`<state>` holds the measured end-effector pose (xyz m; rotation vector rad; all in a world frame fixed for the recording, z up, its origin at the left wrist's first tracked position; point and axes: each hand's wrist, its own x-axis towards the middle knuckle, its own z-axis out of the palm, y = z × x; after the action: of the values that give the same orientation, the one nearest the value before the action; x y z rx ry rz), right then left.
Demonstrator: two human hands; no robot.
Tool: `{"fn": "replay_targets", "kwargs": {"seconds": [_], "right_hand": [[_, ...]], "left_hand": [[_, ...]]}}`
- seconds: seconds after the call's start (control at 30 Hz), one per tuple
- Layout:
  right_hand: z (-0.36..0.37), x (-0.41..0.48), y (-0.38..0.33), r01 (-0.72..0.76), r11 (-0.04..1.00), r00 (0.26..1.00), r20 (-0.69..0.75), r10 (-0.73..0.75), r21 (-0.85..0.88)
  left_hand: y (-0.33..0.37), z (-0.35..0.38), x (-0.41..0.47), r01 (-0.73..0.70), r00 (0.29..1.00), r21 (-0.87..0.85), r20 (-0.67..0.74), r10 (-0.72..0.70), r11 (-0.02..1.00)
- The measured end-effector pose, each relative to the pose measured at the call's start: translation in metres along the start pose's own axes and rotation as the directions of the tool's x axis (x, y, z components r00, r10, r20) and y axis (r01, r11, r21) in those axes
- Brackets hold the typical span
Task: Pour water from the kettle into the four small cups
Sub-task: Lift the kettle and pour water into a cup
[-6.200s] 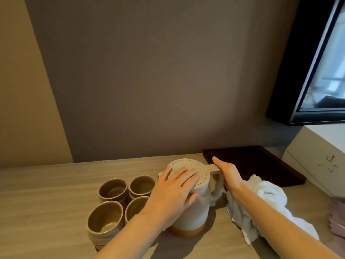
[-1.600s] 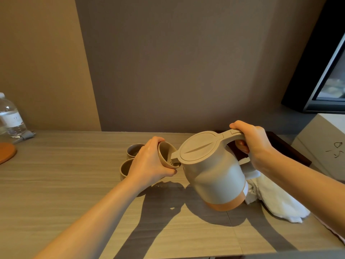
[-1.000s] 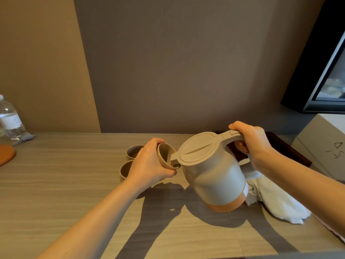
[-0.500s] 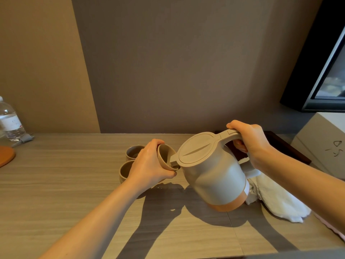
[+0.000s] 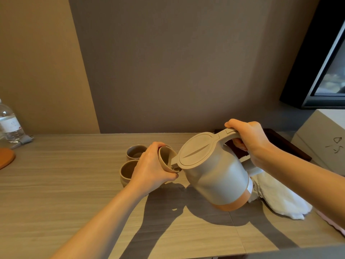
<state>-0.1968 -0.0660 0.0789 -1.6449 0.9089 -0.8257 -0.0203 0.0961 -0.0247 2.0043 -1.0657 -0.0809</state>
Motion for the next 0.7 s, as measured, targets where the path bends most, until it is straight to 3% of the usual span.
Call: {"fn": "replay_targets", "kwargs": {"seconds": [0.7], "right_hand": [[0.0023,-0.0008,-0.0079,0.027,0.998,1.0,-0.002,-0.027,-0.062]], "left_hand": [[0.0019,0.0073,-0.0065,0.068,0.997,-0.106,-0.022,-0.071,0.992]]}}
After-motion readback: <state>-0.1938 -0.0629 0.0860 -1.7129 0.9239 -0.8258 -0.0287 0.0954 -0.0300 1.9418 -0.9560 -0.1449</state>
